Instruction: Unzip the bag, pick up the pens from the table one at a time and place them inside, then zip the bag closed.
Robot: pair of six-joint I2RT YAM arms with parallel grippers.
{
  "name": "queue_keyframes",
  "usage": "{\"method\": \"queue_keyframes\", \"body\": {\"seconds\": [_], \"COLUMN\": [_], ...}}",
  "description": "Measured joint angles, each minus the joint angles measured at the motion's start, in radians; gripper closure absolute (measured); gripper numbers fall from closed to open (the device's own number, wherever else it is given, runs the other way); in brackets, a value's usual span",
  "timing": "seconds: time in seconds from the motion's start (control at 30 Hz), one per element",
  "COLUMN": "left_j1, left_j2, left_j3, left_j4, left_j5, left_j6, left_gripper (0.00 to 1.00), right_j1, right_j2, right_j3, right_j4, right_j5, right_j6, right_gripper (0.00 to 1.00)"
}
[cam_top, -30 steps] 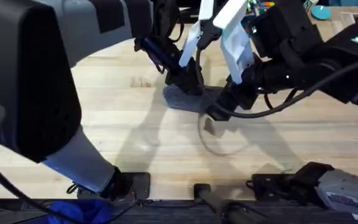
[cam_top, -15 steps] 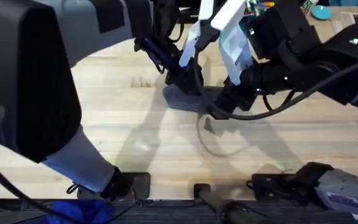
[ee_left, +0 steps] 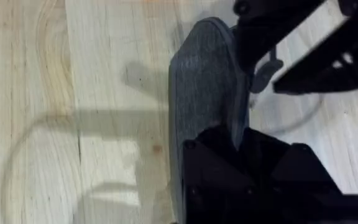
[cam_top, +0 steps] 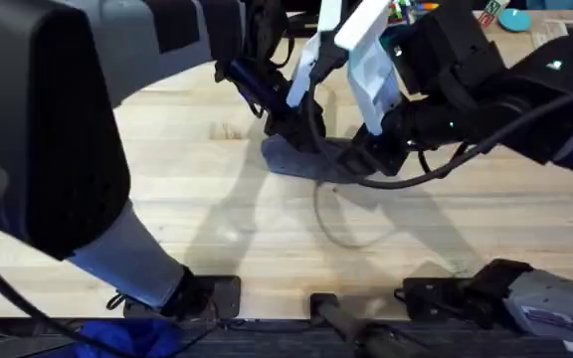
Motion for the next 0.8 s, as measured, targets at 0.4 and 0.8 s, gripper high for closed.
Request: {"method": "queue_keyframes", "body": {"seconds": [0.4, 0.8], "left_j1": [0.000, 0.000], "left_j2": [0.000, 0.000], "left_j3": [0.000, 0.000], "left_j4": [0.000, 0.004], "left_j5": [0.000, 0.000], "left_j6": [-0.006, -0.008], "left_gripper": [0.958, 0.958], "right_j1": [0.000, 0.000], "right_j2": [0.000, -0.042], "right_j3": [0.000, 0.000], "right_j4": [0.004, -0.038], "right_j5": [0.034, 0.042], "right_j6": [0.001, 0.034], "right_gripper": [0.967, 0.968]}}
